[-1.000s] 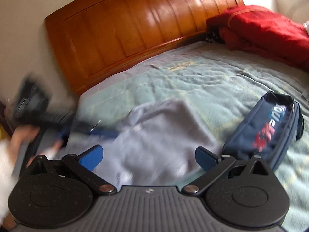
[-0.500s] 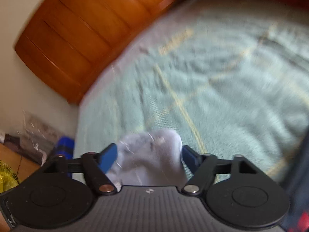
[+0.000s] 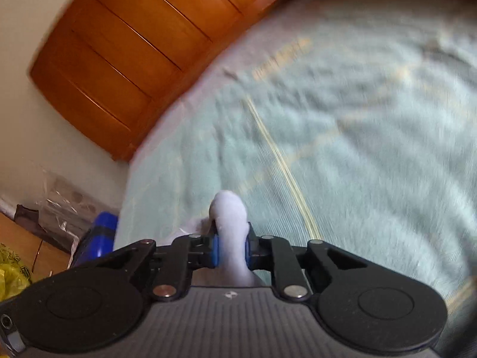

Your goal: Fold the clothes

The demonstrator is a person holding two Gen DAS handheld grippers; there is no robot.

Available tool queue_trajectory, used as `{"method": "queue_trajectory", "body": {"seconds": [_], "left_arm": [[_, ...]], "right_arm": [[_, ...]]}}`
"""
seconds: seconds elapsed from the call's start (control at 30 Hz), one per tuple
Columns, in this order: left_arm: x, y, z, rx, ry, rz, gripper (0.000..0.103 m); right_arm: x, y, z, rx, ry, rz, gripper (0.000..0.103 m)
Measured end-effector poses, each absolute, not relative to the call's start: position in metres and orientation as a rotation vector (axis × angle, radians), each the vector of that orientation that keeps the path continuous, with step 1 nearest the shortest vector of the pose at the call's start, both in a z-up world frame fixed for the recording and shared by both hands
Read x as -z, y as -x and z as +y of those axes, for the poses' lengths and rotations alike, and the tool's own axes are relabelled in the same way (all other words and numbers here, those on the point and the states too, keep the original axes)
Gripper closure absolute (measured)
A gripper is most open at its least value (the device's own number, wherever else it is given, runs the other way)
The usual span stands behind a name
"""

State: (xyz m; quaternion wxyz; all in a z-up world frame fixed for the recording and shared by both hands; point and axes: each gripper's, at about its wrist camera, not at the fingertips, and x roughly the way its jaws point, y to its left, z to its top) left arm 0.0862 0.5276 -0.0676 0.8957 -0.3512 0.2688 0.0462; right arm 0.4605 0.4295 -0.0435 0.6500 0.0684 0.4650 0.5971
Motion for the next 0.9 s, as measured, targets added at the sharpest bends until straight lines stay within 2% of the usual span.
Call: {"method": "queue_trajectory", "body": {"seconds": [0.07,0.1,0.13,0.2,0.27,0.33,0.47,0.6,0.73,0.9], "left_arm": [[0.062,-0.084,0.527,-0.115,0.708,0.517,0.025],[0.059,-0.083,0.527,-0.125,0.702,0.503,0.025],[0.058,-0.084,0.528,-0.132,0.711,0.510,0.025],[0.057,-0.082,0.527,-0.135,0.713,0.527,0.025],[0.056,-0.078,0.526,-0.138,0.708,0.535,0.025],[0.055,-0.071,0.525,-0.141,0.697,0.532,0.025],[0.061,-0.065,0.529,-0.203,0.700,0.581,0.024],[0.060,-0.062,0.528,-0.208,0.699,0.604,0.026],[0.046,-0.056,0.511,-0.182,0.623,0.638,0.025],[0.034,-0.048,0.490,-0.160,0.548,0.690,0.025]], "right_arm": [[0.035,-0.455,0.423,-1.339,-0.151,0.948,0.081],[0.032,-0.451,0.423,-1.297,-0.115,0.919,0.074],[0.028,-0.448,0.423,-1.250,-0.078,0.892,0.059],[0.017,-0.445,0.419,-1.173,-0.053,0.852,0.041],[0.005,-0.443,0.404,-1.172,-0.119,0.812,0.041],[-0.003,-0.438,0.395,-1.248,-0.134,0.873,0.041],[0.002,-0.402,0.392,-1.362,0.057,0.947,0.041],[0.029,-0.376,0.385,-1.274,0.238,0.938,0.043],[0.012,-0.352,0.362,-1.253,0.205,0.883,0.033],[0.011,-0.295,0.348,-1.299,0.349,0.802,0.030]]}}
